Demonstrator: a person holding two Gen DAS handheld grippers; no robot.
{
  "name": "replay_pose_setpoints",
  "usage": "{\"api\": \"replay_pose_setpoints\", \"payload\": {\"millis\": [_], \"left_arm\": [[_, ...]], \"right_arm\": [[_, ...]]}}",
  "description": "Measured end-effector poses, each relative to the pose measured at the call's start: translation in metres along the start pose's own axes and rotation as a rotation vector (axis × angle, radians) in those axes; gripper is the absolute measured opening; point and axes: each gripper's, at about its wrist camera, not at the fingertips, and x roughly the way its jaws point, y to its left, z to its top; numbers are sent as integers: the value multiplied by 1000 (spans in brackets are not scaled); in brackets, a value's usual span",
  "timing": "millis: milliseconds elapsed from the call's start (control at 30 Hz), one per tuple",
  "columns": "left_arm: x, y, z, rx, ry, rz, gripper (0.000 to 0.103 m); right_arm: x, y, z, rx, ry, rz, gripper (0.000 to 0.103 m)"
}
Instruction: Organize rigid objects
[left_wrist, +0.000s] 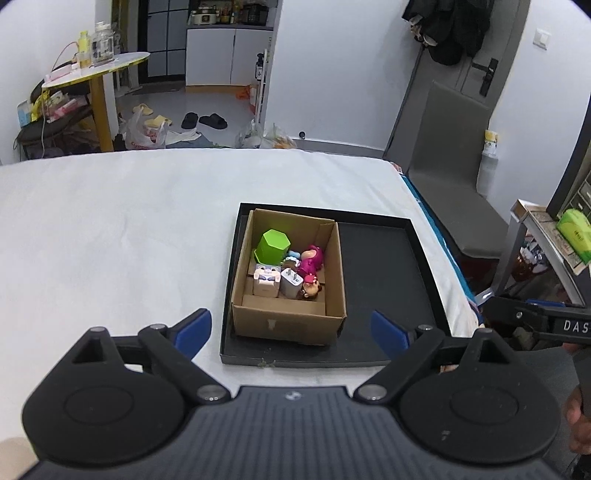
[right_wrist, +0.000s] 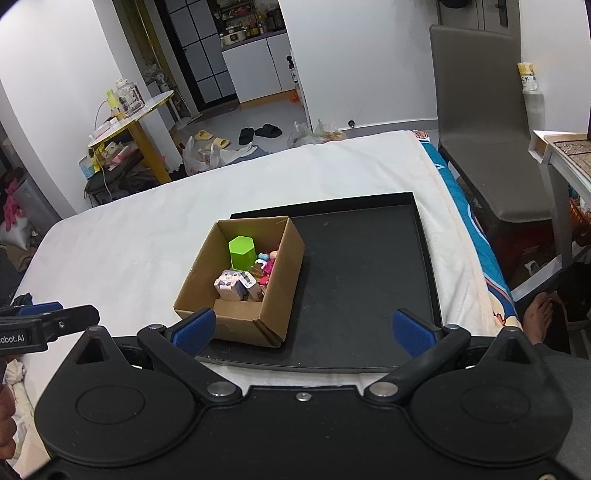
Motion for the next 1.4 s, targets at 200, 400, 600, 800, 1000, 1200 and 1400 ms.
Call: {"api": "replay_pose_setpoints", "payload": {"millis": [200,400,600,800,1000,1200,1400], "left_arm": [[-4,-3,-13,13,-5,9,93],[-8,-10,-23,41,-22,19,93],[-2,-9,-29,39,-5,17,94],[0,-7,-28,43,-7,26,94],[7,-7,-28,43,6,24,94],[9,-5,-30,37,16,24,94],[10,-6,-30,45,19,22,94]], "right_arm": [[-1,6,-8,-19,-3,-7,103],[4,13,-12,-26,15,11,103],[8,15,-20,-28,24,-9,103],[11,10,-21,-19,29,-8,103],[14,6,-22,-9,38,-21,103],[14,7,-24,-22,29,-53,103],[18,8,-27,-28,42,-47,103]]}}
